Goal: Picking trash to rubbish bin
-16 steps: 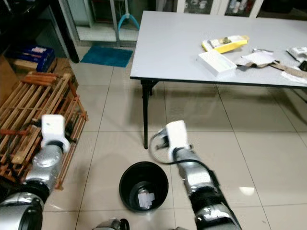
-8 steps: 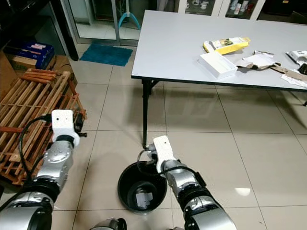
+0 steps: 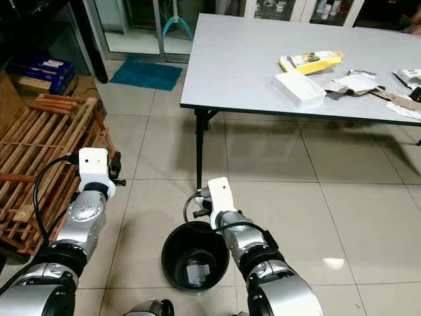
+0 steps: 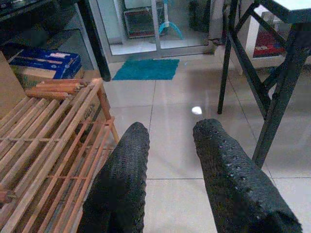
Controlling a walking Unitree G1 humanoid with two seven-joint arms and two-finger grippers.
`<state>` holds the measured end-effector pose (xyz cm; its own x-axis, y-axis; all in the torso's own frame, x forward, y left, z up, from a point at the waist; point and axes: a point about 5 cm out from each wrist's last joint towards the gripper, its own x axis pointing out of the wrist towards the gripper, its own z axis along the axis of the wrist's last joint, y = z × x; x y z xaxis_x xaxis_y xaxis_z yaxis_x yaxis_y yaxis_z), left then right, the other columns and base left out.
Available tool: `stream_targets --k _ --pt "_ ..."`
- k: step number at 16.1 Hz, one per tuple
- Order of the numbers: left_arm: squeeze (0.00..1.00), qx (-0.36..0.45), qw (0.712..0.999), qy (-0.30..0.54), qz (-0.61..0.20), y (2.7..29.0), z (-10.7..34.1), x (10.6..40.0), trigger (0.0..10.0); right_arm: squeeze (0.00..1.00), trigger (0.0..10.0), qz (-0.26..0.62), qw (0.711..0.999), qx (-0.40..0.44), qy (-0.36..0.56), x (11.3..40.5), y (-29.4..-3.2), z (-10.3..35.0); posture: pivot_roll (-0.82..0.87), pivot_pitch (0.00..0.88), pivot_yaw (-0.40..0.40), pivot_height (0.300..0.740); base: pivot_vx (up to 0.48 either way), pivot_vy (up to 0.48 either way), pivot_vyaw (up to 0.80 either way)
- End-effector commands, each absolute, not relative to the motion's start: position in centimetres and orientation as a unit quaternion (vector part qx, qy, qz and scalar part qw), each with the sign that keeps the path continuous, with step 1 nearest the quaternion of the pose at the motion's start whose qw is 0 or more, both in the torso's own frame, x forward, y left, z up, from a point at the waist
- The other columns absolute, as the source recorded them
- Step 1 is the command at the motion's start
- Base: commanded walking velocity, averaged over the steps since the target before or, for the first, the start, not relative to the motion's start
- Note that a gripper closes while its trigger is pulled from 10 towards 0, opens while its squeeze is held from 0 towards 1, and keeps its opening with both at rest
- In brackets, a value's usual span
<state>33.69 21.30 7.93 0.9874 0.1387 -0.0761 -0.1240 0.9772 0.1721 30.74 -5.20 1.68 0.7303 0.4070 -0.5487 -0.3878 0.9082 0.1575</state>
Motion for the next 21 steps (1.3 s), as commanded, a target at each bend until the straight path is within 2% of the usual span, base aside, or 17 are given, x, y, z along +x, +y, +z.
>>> stream_targets --k 1,2,3,18,19,21 --pt "0.0 0.089 0.994 0.043 0.055 20.91 8.06 33.81 10.0 0.36 10.0 0.221 0.927 0.024 0.301 30.51 -4.9 1.52 0.06 0.082 -0.032 0.737 0.0 0.0 0.0" --pt "0.0 0.089 0.994 0.043 0.054 20.92 8.07 33.8 10.0 0.93 10.0 0.222 0.927 0.025 0.301 30.45 -4.84 1.48 0.05 0.083 -0.031 0.737 0.0 0.0 0.0" --pt "0.0 0.089 0.994 0.044 0.054 20.91 8.05 33.78 10.0 1.0 10.0 0.224 0.927 0.028 0.301 30.41 -4.79 1.45 0.05 0.082 -0.03 0.737 0.0 0.0 0.0" --pt "0.0 0.089 0.994 0.047 0.042 20.2 7.91 33.84 10.0 1.0 10.0 0.227 0.927 0.036 0.298 30.32 -4.7 1.38 0.06 0.067 -0.027 0.737 0.0 0.0 0.0" --pt "0.0 0.089 0.994 0.047 0.042 20.17 7.91 33.85 10.0 0.0 10.0 0.229 0.926 0.03 0.298 30.31 -4.7 1.37 0.05 0.067 -0.027 0.737 0.0 0.0 0.0" --pt "0.0 0.088 0.994 0.049 0.042 20.11 7.82 33.83 10.0 0.0 10.0 0.227 0.927 0.025 0.298 30.31 -4.79 1.33 0.05 0.067 -0.027 0.737 0.0 0.0 0.0"
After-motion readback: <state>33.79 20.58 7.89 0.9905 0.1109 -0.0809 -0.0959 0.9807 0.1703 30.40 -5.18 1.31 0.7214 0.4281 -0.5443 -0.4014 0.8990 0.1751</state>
